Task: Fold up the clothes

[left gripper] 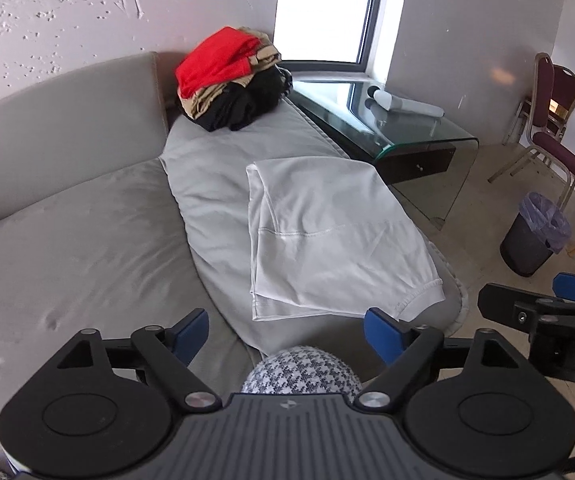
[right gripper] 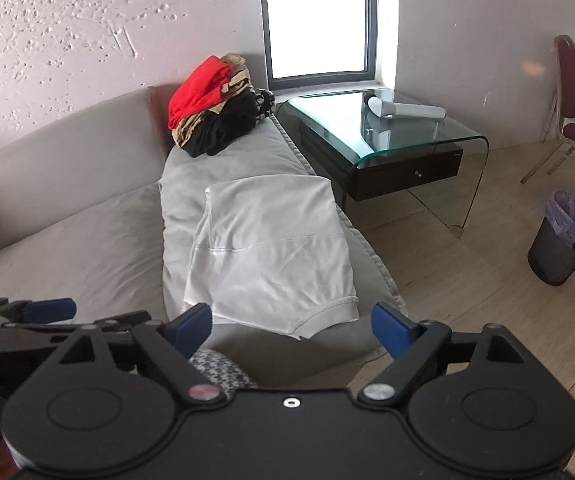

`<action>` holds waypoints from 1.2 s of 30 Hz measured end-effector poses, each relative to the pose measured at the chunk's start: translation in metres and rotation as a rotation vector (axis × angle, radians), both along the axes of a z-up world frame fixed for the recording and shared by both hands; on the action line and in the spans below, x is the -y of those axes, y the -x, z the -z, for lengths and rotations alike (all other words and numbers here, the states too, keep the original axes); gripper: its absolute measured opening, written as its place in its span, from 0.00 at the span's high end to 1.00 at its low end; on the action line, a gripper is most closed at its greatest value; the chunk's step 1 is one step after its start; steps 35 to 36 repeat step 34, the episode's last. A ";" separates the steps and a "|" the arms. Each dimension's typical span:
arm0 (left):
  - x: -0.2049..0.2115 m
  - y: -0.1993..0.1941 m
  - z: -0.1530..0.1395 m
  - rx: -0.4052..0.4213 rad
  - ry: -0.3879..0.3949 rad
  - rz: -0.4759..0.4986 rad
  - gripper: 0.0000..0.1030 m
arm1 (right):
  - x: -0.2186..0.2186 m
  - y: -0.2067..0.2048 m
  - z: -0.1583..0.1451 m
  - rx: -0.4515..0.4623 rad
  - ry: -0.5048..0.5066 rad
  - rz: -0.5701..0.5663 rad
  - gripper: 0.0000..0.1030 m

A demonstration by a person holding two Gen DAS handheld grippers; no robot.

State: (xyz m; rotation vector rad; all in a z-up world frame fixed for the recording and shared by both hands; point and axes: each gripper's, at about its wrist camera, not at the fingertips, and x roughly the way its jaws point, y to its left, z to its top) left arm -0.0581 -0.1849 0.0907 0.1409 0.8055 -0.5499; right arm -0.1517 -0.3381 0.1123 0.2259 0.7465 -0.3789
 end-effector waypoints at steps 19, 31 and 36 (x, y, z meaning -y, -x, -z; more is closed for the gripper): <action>0.008 0.001 0.011 -0.007 -0.013 0.019 0.14 | 0.000 0.000 0.006 -0.021 0.005 0.017 0.11; 0.013 0.000 0.017 -0.015 -0.021 0.022 0.14 | 0.006 0.001 0.013 -0.032 -0.012 0.030 0.11; 0.013 0.000 0.018 -0.012 -0.021 0.019 0.14 | 0.007 0.001 0.014 -0.035 -0.013 0.030 0.11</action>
